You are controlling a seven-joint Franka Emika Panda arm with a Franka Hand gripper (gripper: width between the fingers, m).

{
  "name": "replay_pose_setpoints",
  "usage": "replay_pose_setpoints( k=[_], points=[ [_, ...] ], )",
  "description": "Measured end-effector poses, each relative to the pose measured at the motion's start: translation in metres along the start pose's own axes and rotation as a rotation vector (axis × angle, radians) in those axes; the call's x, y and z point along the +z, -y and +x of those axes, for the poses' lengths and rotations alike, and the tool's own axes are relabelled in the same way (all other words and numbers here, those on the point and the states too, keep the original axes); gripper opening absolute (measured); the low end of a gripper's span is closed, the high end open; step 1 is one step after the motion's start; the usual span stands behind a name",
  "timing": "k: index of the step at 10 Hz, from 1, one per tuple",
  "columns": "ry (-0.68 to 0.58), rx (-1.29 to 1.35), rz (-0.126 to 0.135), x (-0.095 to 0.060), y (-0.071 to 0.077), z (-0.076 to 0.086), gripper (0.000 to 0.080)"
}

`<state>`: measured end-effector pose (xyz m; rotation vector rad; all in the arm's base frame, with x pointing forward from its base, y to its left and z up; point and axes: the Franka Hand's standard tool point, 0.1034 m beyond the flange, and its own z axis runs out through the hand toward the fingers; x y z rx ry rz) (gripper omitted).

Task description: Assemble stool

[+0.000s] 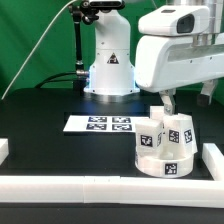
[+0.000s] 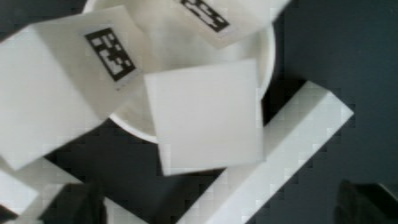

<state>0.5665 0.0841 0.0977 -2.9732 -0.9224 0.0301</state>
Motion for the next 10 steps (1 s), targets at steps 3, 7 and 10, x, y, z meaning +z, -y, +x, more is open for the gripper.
replay_pose_setpoints(
  k=[3, 7, 10],
  points=[
    [-0.010, -0.024, -0.022, 0.0118, 0.0055, 0.0009, 0.0648],
    [-0.002, -0.033, -0.026, 0.0139, 0.0034, -0.0011, 0.0648],
    [-0.002, -0.027, -0.026, 0.0139, 0.0009, -0.0023, 0.0371]
  ],
)
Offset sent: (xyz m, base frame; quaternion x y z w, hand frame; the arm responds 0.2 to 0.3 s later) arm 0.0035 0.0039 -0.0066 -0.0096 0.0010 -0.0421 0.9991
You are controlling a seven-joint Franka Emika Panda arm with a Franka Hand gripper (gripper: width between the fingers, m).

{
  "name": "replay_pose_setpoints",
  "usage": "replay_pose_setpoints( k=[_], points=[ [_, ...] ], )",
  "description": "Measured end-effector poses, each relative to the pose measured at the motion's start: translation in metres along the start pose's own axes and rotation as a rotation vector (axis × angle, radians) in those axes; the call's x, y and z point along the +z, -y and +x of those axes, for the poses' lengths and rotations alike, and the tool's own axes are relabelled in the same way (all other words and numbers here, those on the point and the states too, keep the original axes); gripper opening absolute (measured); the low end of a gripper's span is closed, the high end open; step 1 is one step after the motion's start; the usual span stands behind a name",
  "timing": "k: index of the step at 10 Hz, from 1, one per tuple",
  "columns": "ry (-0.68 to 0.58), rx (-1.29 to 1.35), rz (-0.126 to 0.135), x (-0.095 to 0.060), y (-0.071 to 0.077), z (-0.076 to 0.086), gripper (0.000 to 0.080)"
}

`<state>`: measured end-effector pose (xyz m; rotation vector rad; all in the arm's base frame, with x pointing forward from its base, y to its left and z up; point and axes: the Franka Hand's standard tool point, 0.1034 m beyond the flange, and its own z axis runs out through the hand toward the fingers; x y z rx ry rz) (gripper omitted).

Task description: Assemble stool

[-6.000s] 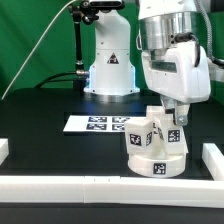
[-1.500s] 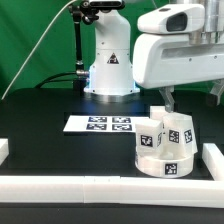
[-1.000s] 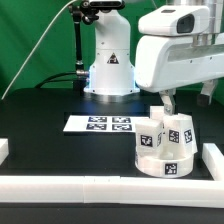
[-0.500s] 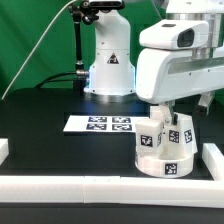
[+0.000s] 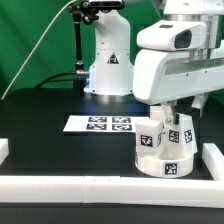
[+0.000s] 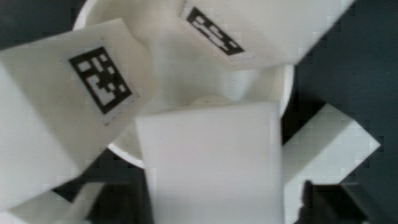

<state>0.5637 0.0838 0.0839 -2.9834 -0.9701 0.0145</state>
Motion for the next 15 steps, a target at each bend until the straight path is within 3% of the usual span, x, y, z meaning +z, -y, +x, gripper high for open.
replay_pose_setpoints(
  k=[1, 5, 9, 15],
  points=[
    [0.000, 0.000, 0.000, 0.0000, 0.0000, 0.0000, 0.0334],
    [0.002, 0.130, 0.007, 0.0002, -0.0026, -0.0023, 0.0334],
    [0.004, 0.660, 0.020, 0.0013, 0.0031, -0.0012, 0.0335],
    [-0.004, 1.064, 0.019, 0.0011, 0.0039, 0.0005, 0.0337]
  ],
)
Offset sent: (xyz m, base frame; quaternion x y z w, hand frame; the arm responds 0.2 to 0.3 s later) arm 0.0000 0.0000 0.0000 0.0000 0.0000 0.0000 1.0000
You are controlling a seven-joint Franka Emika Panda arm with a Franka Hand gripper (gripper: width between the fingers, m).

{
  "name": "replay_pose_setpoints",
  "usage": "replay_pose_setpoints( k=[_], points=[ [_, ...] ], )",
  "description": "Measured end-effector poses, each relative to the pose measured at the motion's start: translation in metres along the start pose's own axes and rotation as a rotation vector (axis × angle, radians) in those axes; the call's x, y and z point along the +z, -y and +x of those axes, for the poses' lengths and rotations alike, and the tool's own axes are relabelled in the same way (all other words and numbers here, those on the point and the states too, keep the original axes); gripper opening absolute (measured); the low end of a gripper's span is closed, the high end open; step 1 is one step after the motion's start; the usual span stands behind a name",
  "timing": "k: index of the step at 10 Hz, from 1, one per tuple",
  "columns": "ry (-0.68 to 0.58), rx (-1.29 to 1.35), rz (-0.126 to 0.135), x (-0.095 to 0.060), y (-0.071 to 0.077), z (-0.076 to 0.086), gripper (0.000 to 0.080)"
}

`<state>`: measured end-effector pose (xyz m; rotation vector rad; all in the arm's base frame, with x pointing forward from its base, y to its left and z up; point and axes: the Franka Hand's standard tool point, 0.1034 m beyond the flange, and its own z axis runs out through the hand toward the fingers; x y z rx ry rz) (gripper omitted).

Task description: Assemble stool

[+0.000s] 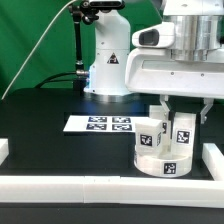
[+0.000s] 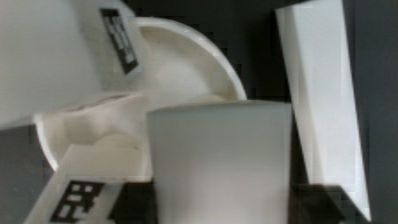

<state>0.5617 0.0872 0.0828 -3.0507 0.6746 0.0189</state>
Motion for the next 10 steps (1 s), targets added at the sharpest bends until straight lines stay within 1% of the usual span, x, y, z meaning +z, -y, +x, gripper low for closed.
replay_pose_setpoints(
  k=[2, 3, 6, 7, 8, 9, 10],
  points=[
    [0.003, 0.137, 0.006, 0.000, 0.000, 0.000, 0.0337],
    [0.002, 0.289, 0.039, 0.000, -0.002, 0.003, 0.0337],
    [0.004, 0.687, 0.128, 0.000, -0.008, 0.007, 0.0337],
    [0.006, 0.780, 0.153, 0.000, -0.010, 0.008, 0.0337],
    [0.015, 0.893, 0.175, 0.000, -0.009, 0.007, 0.0337],
    [0.020, 0.938, 0.173, 0.001, -0.006, 0.005, 0.0337],
    [0.027, 0.994, 0.177, 0.000, -0.005, 0.004, 0.0337]
  ],
)
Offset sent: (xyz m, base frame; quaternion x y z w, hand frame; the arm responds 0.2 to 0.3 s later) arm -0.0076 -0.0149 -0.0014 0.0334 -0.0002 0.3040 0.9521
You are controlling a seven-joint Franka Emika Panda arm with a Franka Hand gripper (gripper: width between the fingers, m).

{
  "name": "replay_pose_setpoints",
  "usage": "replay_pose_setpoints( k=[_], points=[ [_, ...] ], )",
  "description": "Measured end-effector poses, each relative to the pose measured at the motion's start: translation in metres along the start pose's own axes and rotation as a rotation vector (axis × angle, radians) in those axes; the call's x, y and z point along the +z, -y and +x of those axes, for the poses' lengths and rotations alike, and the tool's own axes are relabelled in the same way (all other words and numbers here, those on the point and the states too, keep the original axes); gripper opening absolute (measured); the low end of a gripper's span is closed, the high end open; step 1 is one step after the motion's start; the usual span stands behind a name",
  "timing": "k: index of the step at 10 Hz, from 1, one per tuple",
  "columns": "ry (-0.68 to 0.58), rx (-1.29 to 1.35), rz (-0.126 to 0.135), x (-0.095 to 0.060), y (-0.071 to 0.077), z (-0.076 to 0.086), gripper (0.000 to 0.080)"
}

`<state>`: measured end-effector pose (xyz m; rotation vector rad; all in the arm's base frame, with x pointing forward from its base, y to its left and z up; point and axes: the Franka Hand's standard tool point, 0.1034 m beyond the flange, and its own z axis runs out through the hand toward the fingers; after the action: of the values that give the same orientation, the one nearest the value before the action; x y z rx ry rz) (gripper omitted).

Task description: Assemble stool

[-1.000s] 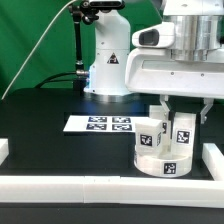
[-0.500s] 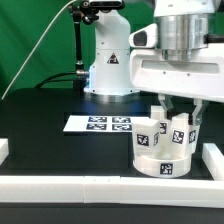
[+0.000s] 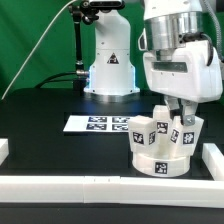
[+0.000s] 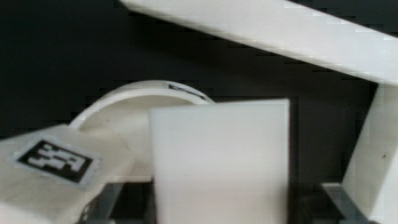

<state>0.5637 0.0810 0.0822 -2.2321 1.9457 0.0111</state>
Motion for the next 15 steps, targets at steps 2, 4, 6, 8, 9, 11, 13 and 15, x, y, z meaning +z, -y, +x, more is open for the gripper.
replay_pose_setpoints(
  k=[2, 4, 6, 8, 9, 11, 13, 15],
  points=[
    [0.002, 0.119, 0.001, 0.0002, 0.0000, -0.0009, 0.0337],
    [0.004, 0.239, 0.001, 0.0002, 0.0001, -0.0015, 0.0337],
    [0.018, 0.488, 0.032, -0.0003, 0.0007, -0.0008, 0.0337],
    [0.036, 0.687, 0.071, 0.0005, 0.0001, -0.0021, 0.0337],
    [0.037, 0.711, 0.070, 0.0008, 0.0001, -0.0044, 0.0337],
    [0.045, 0.806, 0.076, 0.0005, 0.0013, -0.0060, 0.0337],
    [0.056, 0.882, 0.078, 0.0000, 0.0024, -0.0076, 0.0337],
    [0.063, 0.898, 0.077, 0.0011, 0.0016, -0.0094, 0.0337]
  ],
)
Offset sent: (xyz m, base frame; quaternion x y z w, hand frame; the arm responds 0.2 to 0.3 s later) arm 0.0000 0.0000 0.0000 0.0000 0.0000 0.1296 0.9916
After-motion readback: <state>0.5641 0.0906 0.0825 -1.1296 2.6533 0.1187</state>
